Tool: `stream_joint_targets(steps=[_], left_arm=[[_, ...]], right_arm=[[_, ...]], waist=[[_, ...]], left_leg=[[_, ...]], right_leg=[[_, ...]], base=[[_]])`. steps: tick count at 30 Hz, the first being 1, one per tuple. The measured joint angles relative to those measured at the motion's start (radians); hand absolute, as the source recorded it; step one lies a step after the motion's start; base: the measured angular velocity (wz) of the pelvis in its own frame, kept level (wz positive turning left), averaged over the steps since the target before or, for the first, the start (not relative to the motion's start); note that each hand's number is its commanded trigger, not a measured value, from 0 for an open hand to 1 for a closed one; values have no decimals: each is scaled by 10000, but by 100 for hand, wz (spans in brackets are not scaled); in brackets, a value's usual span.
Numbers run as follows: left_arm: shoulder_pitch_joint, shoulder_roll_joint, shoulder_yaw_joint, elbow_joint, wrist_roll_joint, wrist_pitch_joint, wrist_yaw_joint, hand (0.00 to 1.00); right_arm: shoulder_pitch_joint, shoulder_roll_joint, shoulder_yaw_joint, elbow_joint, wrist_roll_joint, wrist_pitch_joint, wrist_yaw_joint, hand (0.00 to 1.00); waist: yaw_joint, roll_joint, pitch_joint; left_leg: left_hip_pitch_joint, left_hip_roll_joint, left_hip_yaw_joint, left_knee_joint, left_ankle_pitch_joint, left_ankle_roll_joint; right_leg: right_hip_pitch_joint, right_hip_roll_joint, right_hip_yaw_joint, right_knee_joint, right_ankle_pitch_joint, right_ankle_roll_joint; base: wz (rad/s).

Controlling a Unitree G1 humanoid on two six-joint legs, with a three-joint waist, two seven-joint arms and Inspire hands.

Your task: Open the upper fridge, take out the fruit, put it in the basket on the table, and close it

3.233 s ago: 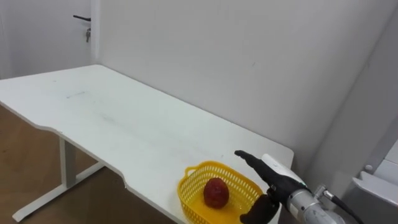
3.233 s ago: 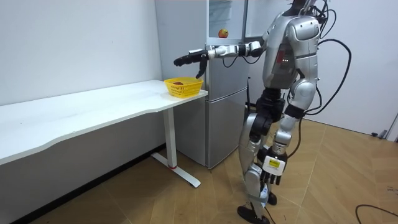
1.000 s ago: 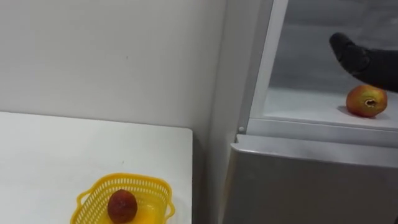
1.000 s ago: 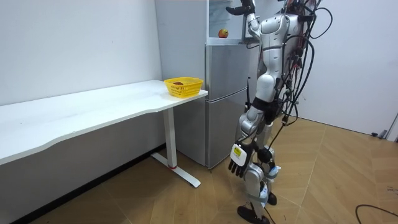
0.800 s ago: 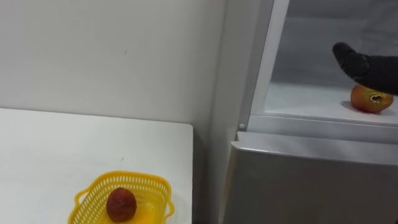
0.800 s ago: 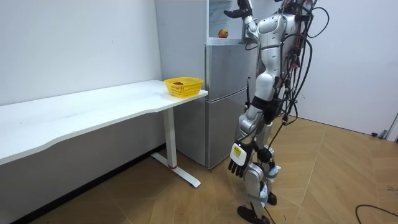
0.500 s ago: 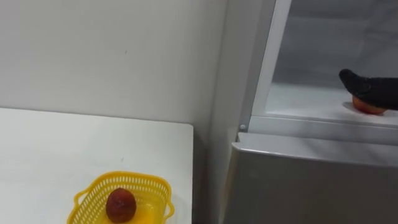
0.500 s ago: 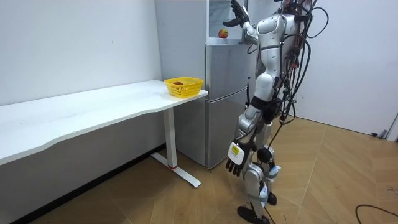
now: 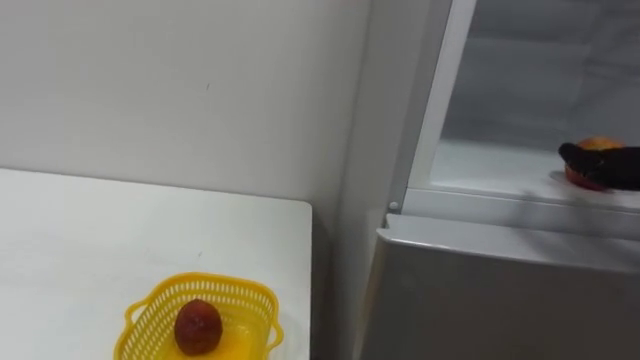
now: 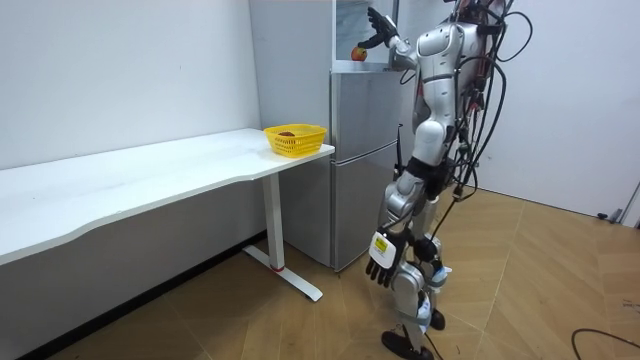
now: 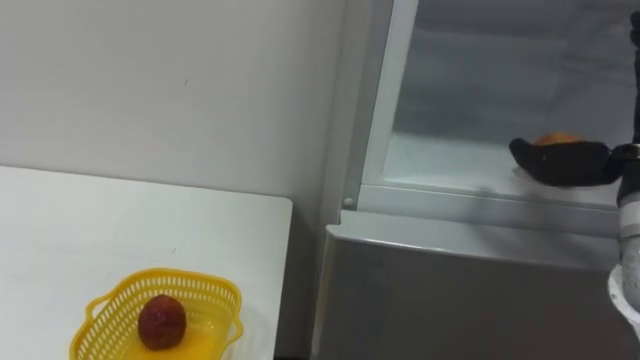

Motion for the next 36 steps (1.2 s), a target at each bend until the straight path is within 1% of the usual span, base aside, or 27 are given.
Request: stream_joint_targets(steps=[3,5,7,9,12,14,18,22,25,27,30,33,35,36], left_arm=[[-10,3,2,5,0,1,1,0],[-22,3,2,6,-3,0,4,0],[-27,-2,60,20,-2,-1,12,0],[-15,-21,184,71,-1,-2,19,0],[35,-21,266,90,0,0,25,0],[87,-28,378,91,-1,4,69,0],[98,-29,381,91,-2,13,94,0],[101,-27,392,90,-4,122,101,0],[133,-16,391,80,-3,172,86,0],[135,-14,391,67,-4,171,64,0],[135,-7,391,66,-4,170,35,0],[152,9,382,73,-6,162,-3,0],[162,12,382,74,0,158,-4,0],[162,17,382,74,2,157,-3,0]], right_arm=[[-174,-58,5,451,246,-15,242,0],[-423,-59,4,1098,297,-5,317,0],[-455,-76,5,1391,373,-11,323,0],[-456,-84,5,1690,456,-8,350,0],[-456,-134,5,1918,632,-7,477,0],[-456,-145,6,2023,763,-6,508,0],[-459,-251,15,2218,877,-7,542,0],[-581,-273,21,2717,1086,0,551,0],[-656,-274,41,2937,1161,3,570,0],[-813,-276,42,3168,1446,3,584,0],[-815,-277,67,3182,1764,3,591,0],[-815,-285,81,3267,1951,-4,636,0],[-818,-333,111,3421,2243,-52,700,0],[-817,-367,130,3524,2300,-59,737,0]], waist=[[-29,26,11],[-40,56,20],[-9,87,31],[7,120,24],[20,185,-11],[21,184,-14],[35,136,-18],[34,31,-59],[30,-21,-43],[57,-25,-38],[85,-11,-26],[59,17,9],[79,27,50],[79,25,52]], left_leg=[[-78,-27,-129,88,0,1],[-131,-40,-168,148,0,1],[-142,-36,-168,160,0,1],[-178,-33,-187,161,0,1],[-282,-39,-202,182,0,1],[-287,-44,-203,213,2,2],[-302,-39,-207,263,2,2],[-303,-38,-228,276,3,3],[-343,-40,-280,304,2,2],[-344,-35,-290,302,0,1],[-394,-30,-295,303,0,0],[-410,-40,-324,322,0,0],[-415,-40,-323,321,0,0],[-420,-39,-334,321,0,0]], right_leg=[[5,-27,-129,-3,0,0],[5,-39,-221,-6,0,1],[3,-40,-249,-12,0,0],[-9,-40,-280,-12,0,0],[-125,-50,-294,7,0,0],[-138,-51,-297,19,0,0],[-133,-65,-295,21,0,0],[-128,-69,-280,25,0,0],[-67,-65,-337,16,0,0],[-70,-63,-351,16,1,-1],[-114,-61,-381,23,6,-10],[-106,-63,-430,22,7,-11],[-105,-63,-438,20,7,-11],[-105,-63,-446,20,7,-11]], base=[[10],[8],[5],[6],[1],[0],[0],[0],[6],[2],[0],[3],[0],[0]])
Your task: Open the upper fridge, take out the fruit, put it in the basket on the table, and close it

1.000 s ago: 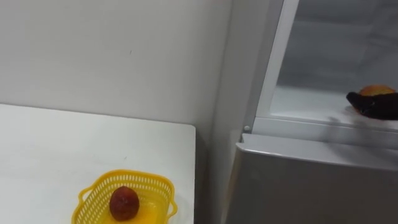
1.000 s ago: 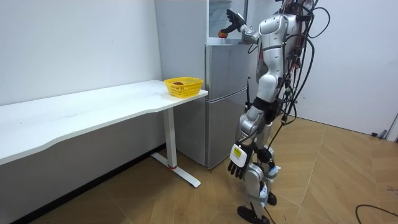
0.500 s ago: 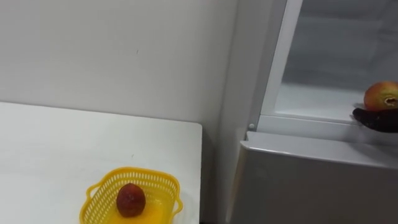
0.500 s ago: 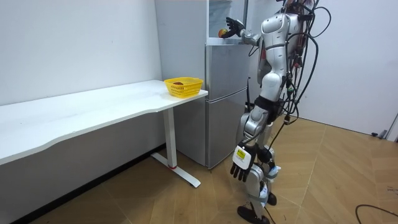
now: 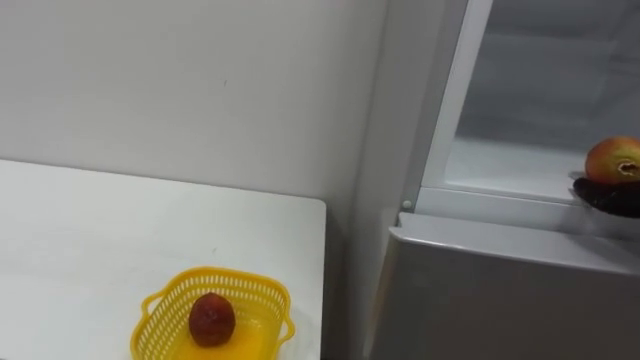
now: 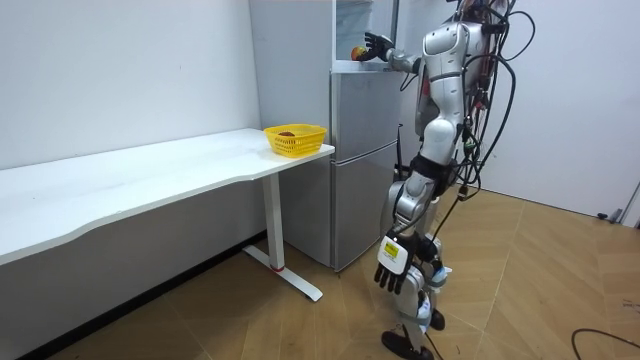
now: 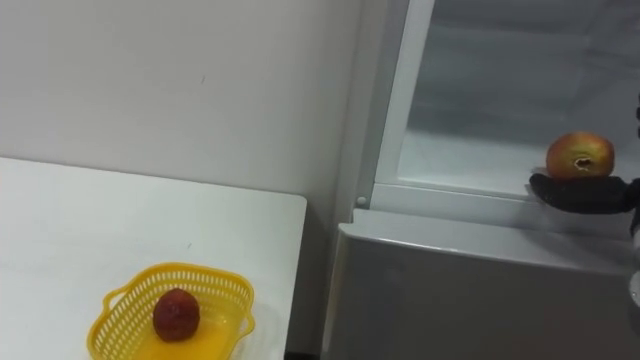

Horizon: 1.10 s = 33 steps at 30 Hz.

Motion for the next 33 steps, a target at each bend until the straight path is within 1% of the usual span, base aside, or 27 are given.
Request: stream_joint_targets(steps=[2,7,21,26,28,33], left_arm=[[2,3,1,-1,0,-11,1,0],[5,12,0,-6,3,-11,14,0],[72,36,-9,-3,5,9,2,0],[153,36,-8,-6,5,117,7,0],[159,36,-19,-10,6,217,-5,0],[210,45,-18,-20,3,432,-66,0]], right_arm=[[0,-165,11,374,343,0,188,0],[-25,-408,299,406,466,-84,316,0],[-30,-418,303,545,795,-80,562,0],[-81,-418,291,767,1117,-56,520,0],[-95,-417,291,787,1168,-56,526,0],[-492,-417,292,1244,1406,-35,654,0]], waist=[[11,1,4],[7,3,8],[31,26,9],[137,122,-25],[181,180,-28],[196,297,-15]], left_leg=[[-2,1,-5,-12,0,0],[-2,-11,-50,-27,0,0],[14,-10,-169,26,0,0],[31,-12,-171,25,0,0],[39,-10,-168,27,0,0],[54,-8,-184,28,0,0]], right_leg=[[-11,-5,-10,0,0,0],[-8,3,-42,-7,0,0],[64,-8,-91,-29,0,0],[72,-7,-79,-29,1,-1],[84,-7,-84,-30,1,-2],[128,-9,-102,-34,5,-8]], base=[[0],[0],[0],[0],[0],[0]])
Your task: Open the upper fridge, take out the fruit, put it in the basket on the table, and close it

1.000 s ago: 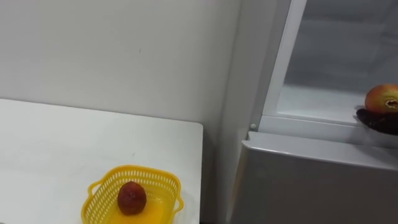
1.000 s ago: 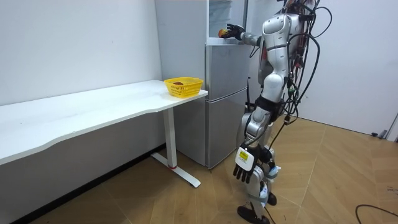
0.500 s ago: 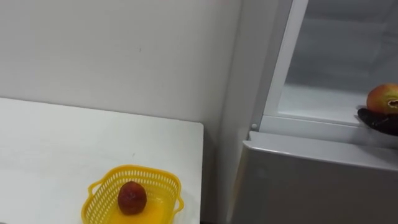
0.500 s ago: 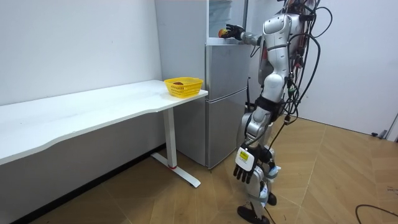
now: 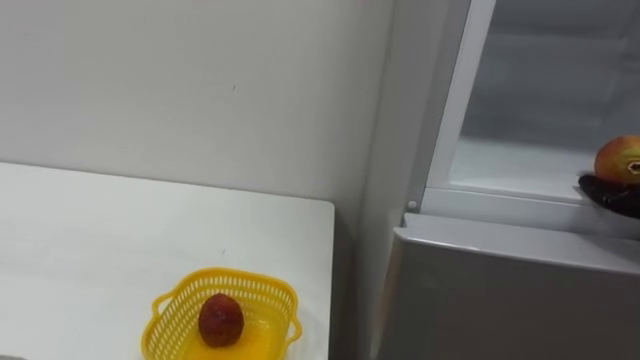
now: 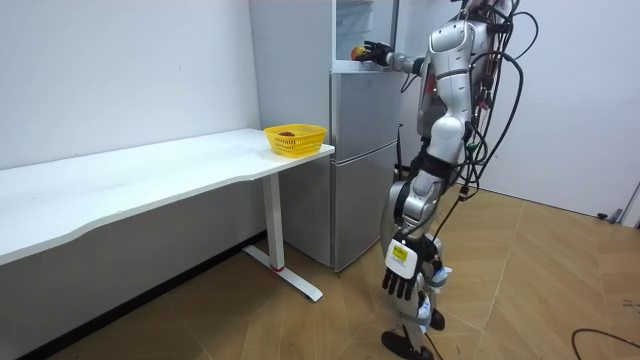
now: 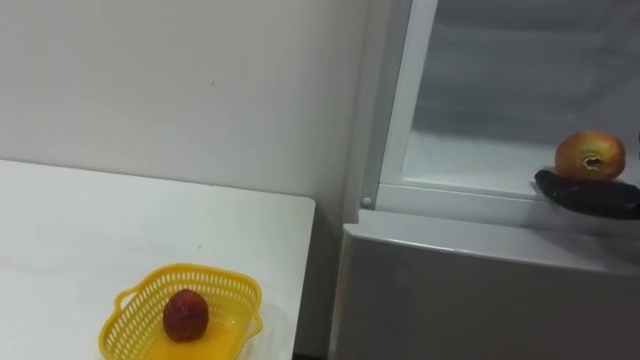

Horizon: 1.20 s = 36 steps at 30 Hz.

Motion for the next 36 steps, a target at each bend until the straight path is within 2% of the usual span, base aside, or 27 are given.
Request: stream_joint_targets(steps=[1,6,9,11,13,21,26,36], left_arm=[[15,4,0,0,-3,4,0,0],[25,36,-23,32,-2,69,86,0],[44,61,-67,47,-3,83,122,0],[72,104,-190,47,3,133,135,0],[76,113,-196,49,9,194,137,0],[63,176,-189,235,13,234,32,0],[45,186,-189,306,14,265,-81,0],[-6,192,-209,439,1,265,-125,0]], right_arm=[[-22,0,3,30,148,3,17,0],[-24,-12,23,52,566,-5,155,0],[-24,-90,34,181,578,-34,400,0],[-26,-155,142,291,578,-35,499,0],[-31,-198,202,394,573,-42,593,0],[-59,-547,321,917,929,-66,1059,0],[-133,-570,393,1064,952,-134,1139,0],[-231,-577,530,1127,965,-265,1307,0]], waist=[[8,49,25],[36,54,18],[35,57,-9],[54,58,-71],[77,54,-86],[312,-22,-60],[311,-116,-15],[300,-117,-16]], left_leg=[[-27,0,-20,-12,-1,-1],[-47,15,-21,-23,3,-8],[-49,14,-21,-22,4,-9],[-37,9,-12,-11,4,-9],[-23,7,-7,-5,5,-10],[-11,23,8,-12,11,-21],[-25,31,3,-9,22,-39],[-97,36,73,-25,23,-41]], right_leg=[[-3,-1,-22,4,0,-1],[-28,2,-72,5,9,-15],[-27,1,-96,5,12,-19],[-19,0,-86,13,12,-20],[-7,0,-87,16,12,-20],[-11,0,-105,16,32,-51],[-15,10,-131,3,40,-65],[-220,26,-26,20,49,-80]], base=[[0],[0],[0],[0],[0],[0],[0],[-3]])
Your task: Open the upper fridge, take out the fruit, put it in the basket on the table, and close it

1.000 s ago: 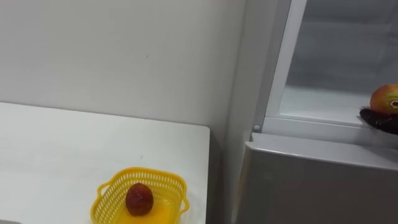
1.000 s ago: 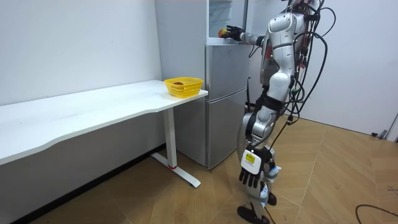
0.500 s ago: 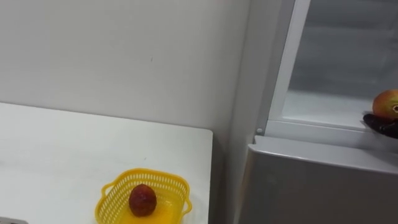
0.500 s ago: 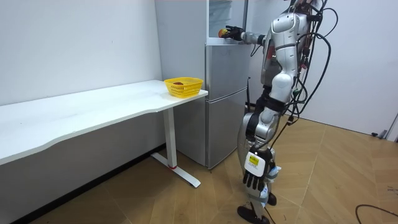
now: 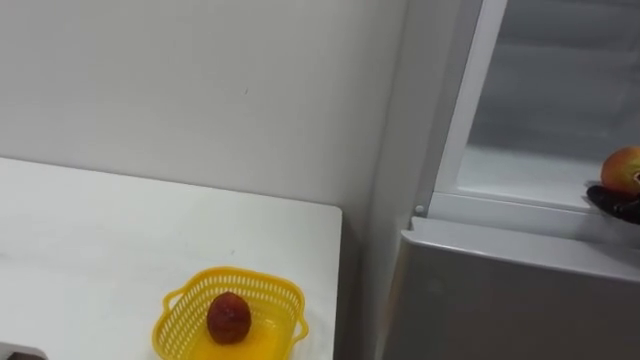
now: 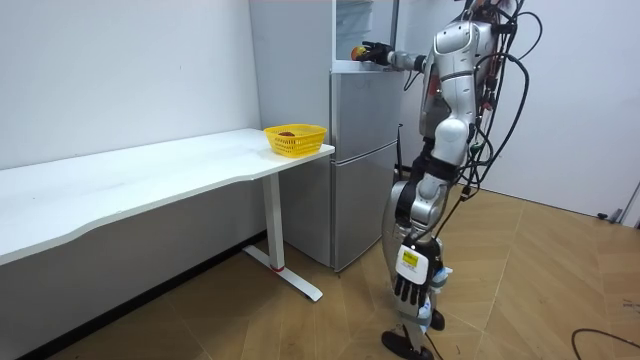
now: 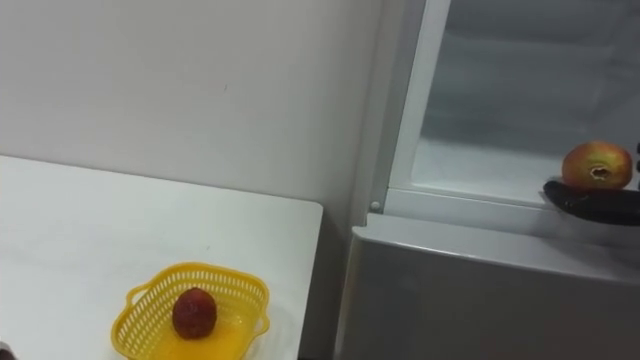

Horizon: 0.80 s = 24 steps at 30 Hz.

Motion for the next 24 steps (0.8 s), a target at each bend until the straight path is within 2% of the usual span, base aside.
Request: stream_joint_targets(steps=[5,8,10,11,21,24], left_arm=[[-132,61,-208,-12,-13,-91,15,0],[-219,70,-210,-8,-11,-141,-15,0],[-220,79,-212,-11,-8,-192,-20,0],[-218,93,-227,-7,-12,-199,-26,0],[-200,297,-494,-15,-401,-192,-7,0],[-215,300,-510,-11,-608,-194,55,0]], right_arm=[[-105,-122,517,200,-40,-210,2,0],[-362,-188,703,400,-35,-184,33,0],[-459,-188,734,519,-31,-177,43,75],[-515,-188,742,722,35,-205,111,100],[-1154,-278,1036,1528,28,-261,188,100],[-1260,-368,1035,1588,28,-366,116,100]], waist=[[-18,-1,1],[-21,-6,4],[-21,-15,6],[-19,-20,8],[-7,-7,16],[9,40,48]], left_leg=[[-27,2,-3,-5,4,-5],[-67,-11,-5,-5,12,-16],[-90,-26,-10,-4,19,-24],[-105,-24,-21,6,22,-28],[-248,-4,-34,74,29,-47],[-288,15,-33,107,35,-57]], right_leg=[[-15,13,46,7,6,-11],[-25,20,59,18,17,-26],[-41,24,57,20,20,-31],[-46,27,53,19,23,-36],[-129,44,-9,-14,49,-71],[-181,54,-12,-14,56,-80]], base=[[-1],[0],[0],[0],[0],[0]])
